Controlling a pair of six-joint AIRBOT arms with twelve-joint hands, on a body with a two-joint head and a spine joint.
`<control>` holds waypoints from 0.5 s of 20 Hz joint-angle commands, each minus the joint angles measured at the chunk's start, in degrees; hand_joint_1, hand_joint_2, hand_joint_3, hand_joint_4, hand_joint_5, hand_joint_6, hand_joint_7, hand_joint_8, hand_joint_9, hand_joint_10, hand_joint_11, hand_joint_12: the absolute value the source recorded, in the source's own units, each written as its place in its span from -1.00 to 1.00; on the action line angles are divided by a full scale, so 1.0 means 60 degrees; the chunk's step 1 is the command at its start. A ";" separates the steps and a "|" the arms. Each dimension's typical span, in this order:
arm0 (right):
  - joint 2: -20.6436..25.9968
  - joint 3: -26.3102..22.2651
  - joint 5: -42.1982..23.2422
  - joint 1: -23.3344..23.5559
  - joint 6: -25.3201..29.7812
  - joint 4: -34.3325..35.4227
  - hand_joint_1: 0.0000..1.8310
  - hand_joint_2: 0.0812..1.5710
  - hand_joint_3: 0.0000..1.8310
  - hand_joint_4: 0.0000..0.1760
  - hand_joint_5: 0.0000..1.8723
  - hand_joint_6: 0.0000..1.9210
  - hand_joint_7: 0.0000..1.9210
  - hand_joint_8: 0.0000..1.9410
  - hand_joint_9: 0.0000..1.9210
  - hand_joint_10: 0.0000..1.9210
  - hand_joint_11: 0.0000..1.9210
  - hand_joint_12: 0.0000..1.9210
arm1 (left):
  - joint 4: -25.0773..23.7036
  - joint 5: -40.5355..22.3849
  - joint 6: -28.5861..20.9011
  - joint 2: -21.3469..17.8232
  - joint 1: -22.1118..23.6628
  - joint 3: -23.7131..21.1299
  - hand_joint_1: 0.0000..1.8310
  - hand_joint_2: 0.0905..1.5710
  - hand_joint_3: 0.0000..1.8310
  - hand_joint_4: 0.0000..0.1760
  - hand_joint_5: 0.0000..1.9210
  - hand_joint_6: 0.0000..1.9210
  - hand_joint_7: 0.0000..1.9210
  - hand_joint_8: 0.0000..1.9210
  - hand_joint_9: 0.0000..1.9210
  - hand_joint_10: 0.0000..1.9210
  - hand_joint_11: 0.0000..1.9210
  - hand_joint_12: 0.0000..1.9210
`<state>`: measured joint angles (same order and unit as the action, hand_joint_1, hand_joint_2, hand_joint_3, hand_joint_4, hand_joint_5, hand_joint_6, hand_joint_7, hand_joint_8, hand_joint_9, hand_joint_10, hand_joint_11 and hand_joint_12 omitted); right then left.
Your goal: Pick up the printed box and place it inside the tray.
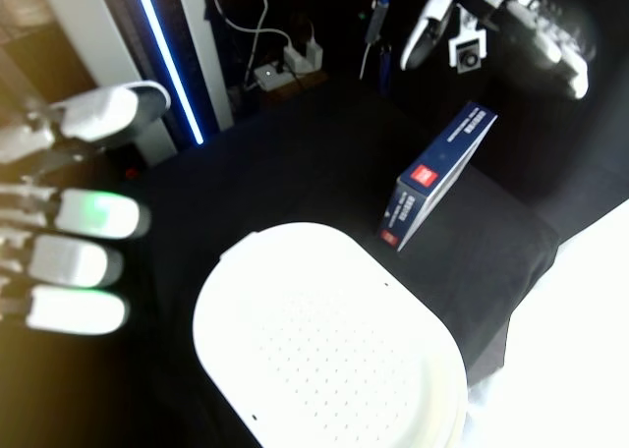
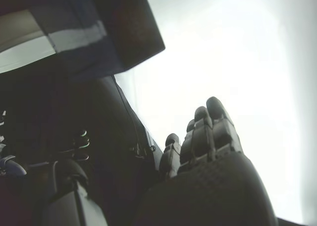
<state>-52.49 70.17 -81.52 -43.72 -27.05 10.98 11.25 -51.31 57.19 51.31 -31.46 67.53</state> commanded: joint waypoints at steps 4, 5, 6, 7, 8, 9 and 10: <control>0.0014 0.0068 -0.1096 0.0117 0.0057 0.0218 -0.57 -0.12 -1.00 1.00 -1.00 -1.00 -0.87 -1.00 -0.96 -0.99 -1.00 -0.66 | -0.0375 0.0858 -0.0055 0.0347 0.0656 0.0557 -0.45 -0.10 -1.00 0.57 -1.00 -1.00 -0.83 -0.99 -0.80 -1.00 -1.00 -0.39; -0.0007 0.0070 -0.1096 0.0117 0.0057 0.0207 -0.59 -0.12 -1.00 1.00 -1.00 -1.00 -0.86 -1.00 -0.94 -0.99 -1.00 -0.56 | -0.0496 0.1314 -0.0055 0.0472 0.0789 0.0718 -0.40 -0.11 -1.00 0.78 -1.00 -1.00 -0.82 -0.99 -0.81 -1.00 -1.00 -0.40; -0.0027 0.0074 -0.1096 0.0117 0.0057 0.0197 -0.57 -0.11 -0.99 1.00 -1.00 -1.00 -0.87 -1.00 -0.93 -0.99 -1.00 -0.54 | -0.0583 0.1662 -0.0055 0.0568 0.0873 0.0842 -0.37 -0.12 -1.00 0.91 -0.99 -1.00 -0.81 -0.99 -0.80 -1.00 -1.00 -0.43; -0.0039 0.0077 -0.1096 0.0117 0.0056 0.0190 -0.58 -0.11 -1.00 1.00 -1.00 -1.00 -0.88 -1.00 -0.93 -0.99 -1.00 -0.53 | -0.0622 0.1851 -0.0055 0.0624 0.0924 0.0915 -0.36 -0.12 -1.00 0.87 -0.98 -1.00 -0.82 -1.00 -0.79 -1.00 -1.00 -0.43; -0.0054 0.0082 -0.1097 0.0117 0.0056 0.0179 -0.56 -0.10 -0.99 1.00 -1.00 -1.00 -0.88 -1.00 -0.93 -0.99 -1.00 -0.53 | -0.0679 0.2199 -0.0062 0.0753 0.0992 0.1067 -0.32 -0.15 -1.00 0.97 -0.97 -1.00 -0.82 -1.00 -0.79 -1.00 -1.00 -0.40; -0.0061 0.0084 -0.1097 0.0117 0.0056 0.0179 -0.56 -0.08 -0.99 1.00 -1.00 -1.00 -0.89 -1.00 -0.94 -0.99 -1.00 -0.54 | -0.0710 0.2418 -0.0062 0.0839 0.1026 0.1171 -0.29 -0.18 -1.00 0.78 -0.97 -1.00 -0.82 -1.00 -0.79 -1.00 -1.00 -0.39; -0.0068 0.0085 -0.1097 0.0117 0.0056 0.0173 -0.57 -0.12 -1.00 1.00 -1.00 -1.00 -0.85 -1.00 -0.90 -0.99 -1.00 -0.41 | -0.0740 0.2645 -0.0062 0.0930 0.1055 0.1294 -0.26 -0.17 -1.00 0.52 -0.99 -1.00 -0.82 -1.00 -0.81 -1.00 -1.00 -0.36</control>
<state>-53.28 70.28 -81.52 -43.72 -27.03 10.87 6.42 -29.47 57.19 57.36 -25.98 75.26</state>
